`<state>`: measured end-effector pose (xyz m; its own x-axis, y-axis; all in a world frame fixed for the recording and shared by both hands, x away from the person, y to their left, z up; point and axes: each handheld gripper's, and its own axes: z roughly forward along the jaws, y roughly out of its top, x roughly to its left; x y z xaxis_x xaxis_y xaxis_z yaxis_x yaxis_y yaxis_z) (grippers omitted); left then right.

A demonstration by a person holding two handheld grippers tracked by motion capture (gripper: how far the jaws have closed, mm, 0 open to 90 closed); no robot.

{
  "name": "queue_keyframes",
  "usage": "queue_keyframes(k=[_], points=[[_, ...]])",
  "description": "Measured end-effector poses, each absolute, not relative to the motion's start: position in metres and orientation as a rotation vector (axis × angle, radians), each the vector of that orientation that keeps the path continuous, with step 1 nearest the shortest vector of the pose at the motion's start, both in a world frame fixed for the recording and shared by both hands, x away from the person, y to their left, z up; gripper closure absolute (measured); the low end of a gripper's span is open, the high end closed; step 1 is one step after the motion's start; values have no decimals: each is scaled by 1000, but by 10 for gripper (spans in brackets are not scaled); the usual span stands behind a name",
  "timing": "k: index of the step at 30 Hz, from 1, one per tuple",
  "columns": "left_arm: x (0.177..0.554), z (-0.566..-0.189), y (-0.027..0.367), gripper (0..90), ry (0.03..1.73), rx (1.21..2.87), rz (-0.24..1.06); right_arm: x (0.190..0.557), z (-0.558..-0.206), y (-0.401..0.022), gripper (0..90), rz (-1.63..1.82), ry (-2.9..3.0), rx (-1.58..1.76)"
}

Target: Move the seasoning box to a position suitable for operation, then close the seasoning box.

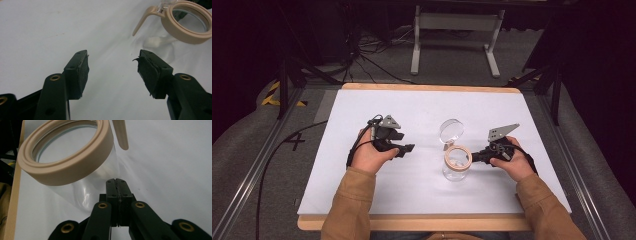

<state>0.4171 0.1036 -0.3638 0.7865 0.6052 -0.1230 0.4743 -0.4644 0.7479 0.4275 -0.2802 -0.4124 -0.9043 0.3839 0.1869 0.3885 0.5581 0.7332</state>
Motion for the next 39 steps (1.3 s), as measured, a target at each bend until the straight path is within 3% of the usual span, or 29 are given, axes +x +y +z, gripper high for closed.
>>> queue_keyframes(k=[7, 14, 30, 39], points=[[421, -363, 99, 458, 792, 2147, 219, 419, -411, -277, 900, -1278, -2787, -666], [422, -361, 99, 548, 765, 2140, 197, 413, -410, -272, 900, -1263, -2788, -631], [429, -360, 74, 882, 678, 2061, 170, 401, -385, -296, 900, -1384, -2761, -829], [438, -362, 46, 896, 644, 1999, 148, 375, -362, -282, 900, -1516, -2726, -830]])
